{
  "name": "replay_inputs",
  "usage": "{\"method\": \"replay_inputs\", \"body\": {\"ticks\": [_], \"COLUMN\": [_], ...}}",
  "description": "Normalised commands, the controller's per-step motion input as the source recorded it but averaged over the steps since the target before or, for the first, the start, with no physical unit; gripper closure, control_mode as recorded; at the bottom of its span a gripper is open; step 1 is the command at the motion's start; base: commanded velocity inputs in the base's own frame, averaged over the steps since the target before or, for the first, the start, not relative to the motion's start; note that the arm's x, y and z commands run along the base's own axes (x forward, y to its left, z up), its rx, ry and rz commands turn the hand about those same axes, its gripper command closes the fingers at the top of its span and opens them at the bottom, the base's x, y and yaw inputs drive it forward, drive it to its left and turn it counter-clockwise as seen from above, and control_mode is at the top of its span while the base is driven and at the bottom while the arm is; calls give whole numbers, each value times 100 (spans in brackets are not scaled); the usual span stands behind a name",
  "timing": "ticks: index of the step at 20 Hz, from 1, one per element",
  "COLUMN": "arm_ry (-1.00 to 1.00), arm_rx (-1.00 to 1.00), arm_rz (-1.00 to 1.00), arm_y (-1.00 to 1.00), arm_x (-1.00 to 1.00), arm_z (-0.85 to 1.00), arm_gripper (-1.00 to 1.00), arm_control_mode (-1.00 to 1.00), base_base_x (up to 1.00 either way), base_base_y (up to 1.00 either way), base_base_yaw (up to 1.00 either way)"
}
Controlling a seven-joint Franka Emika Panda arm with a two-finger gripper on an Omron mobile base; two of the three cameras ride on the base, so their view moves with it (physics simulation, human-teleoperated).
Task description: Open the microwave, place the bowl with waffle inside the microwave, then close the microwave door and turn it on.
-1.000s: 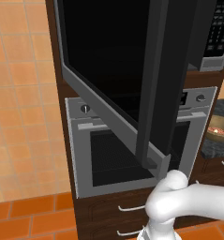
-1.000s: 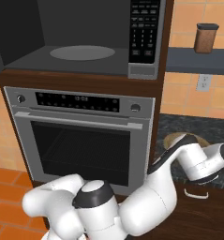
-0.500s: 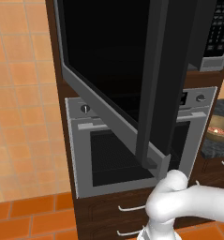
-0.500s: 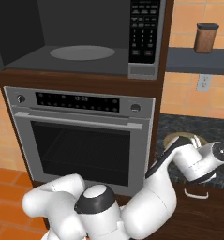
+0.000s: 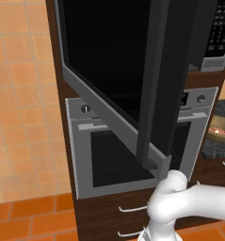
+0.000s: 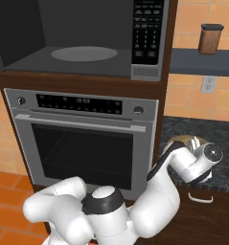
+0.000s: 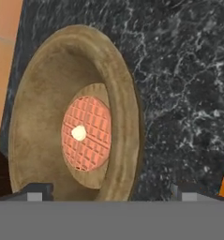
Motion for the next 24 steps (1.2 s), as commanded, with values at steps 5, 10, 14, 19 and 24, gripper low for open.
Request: {"method": "replay_inputs", "body": {"ticks": [5, 10, 14, 19, 24], "arm_ry": [4, 1, 4, 0, -10], "arm_rx": [0, 0, 0, 0, 1], "arm_rz": [0, 0, 0, 0, 0], "arm_y": [-22, -9, -1, 0, 0], "arm_x": [13, 22, 6, 0, -55], "arm_z": [-34, -22, -6, 0, 5], "arm_gripper": [-100, -100, 100, 100, 100], "arm_control_mode": [-100, -100, -100, -100, -100], "base_base_x": [0, 0, 0, 0, 0], "base_base_y": [0, 0, 0, 0, 0], "base_base_yaw": [0, 0, 0, 0, 0]}}
